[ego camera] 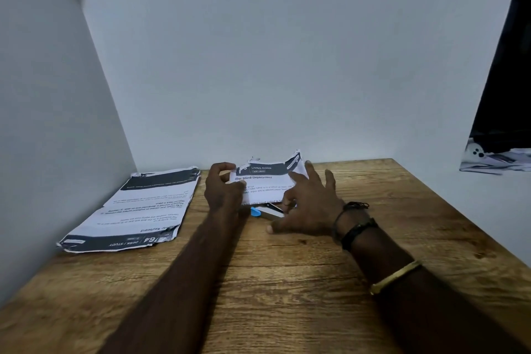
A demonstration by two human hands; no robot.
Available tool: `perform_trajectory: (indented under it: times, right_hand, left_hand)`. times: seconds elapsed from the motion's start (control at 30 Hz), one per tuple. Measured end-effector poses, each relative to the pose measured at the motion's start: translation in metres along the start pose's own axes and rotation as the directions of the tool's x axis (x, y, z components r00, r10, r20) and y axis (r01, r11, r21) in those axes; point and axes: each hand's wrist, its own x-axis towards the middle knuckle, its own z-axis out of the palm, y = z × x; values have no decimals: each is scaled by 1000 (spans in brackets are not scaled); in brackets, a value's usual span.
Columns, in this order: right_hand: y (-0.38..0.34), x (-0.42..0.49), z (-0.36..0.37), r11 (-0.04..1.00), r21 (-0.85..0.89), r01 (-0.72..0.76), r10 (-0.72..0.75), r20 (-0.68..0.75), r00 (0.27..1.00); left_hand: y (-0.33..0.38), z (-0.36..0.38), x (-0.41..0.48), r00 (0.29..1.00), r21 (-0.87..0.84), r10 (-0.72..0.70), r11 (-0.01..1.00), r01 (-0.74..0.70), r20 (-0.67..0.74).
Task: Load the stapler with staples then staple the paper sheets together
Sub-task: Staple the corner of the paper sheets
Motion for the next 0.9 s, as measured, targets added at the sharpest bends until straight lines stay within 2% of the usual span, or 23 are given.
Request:
perform_trajectory:
  times: [0.1,0.17,0.23,0.33,0.4,0.47,0.53,0.6,0.67,0.8,0.87,0.9]
  right_hand:
    - [-3,1,-2,999,-48,4,-7,-53,999]
    - [-1,2,-3,1000,-12,21,-23,-110,994]
    - [2,4,-7,987,160,35,-7,-174,985]
    - [5,7,-11,908,412,79,40,-273,961]
    - [3,8,-14,752,651,105,90,-258,962]
    - [-1,9,-15,490,866,105,152,-203,967]
    - [-4,11,-14,214,976,34,208,-79,975]
    - [-10,19,-13,31,999,-33,226,25,974]
    - [-13,26,-12,-59,997,-56,257,69,964]
    - [-33,47,-13,-199,975,-99,262,150,953]
    - [-41,58,-13,-218,969,-116,223,166,961]
    - [-44,63,-12,-194,976,-102,219,144,965]
  left_hand:
    - [-4,3,2,999,25,8,1000,-9,44]
    - [-5,4,2,997,14,-33,999,33,65]
    - [-6,5,4,997,14,-48,999,47,58]
    - [-8,5,7,995,-1,-77,997,78,56]
    - [-10,5,6,992,-38,-107,993,110,65]
    - [-11,4,5,995,-47,-87,995,89,49]
    - [-11,5,3,999,-33,-40,999,41,22]
    - [-9,5,1,1000,-5,2,1000,-2,-2]
    - [-8,8,-4,998,38,56,998,-56,-17]
    - [-3,7,-6,996,-10,85,996,-86,-37]
    - [-3,6,-5,996,-3,90,996,-90,-28]
    - [-3,6,-5,995,-2,92,996,-92,-25]
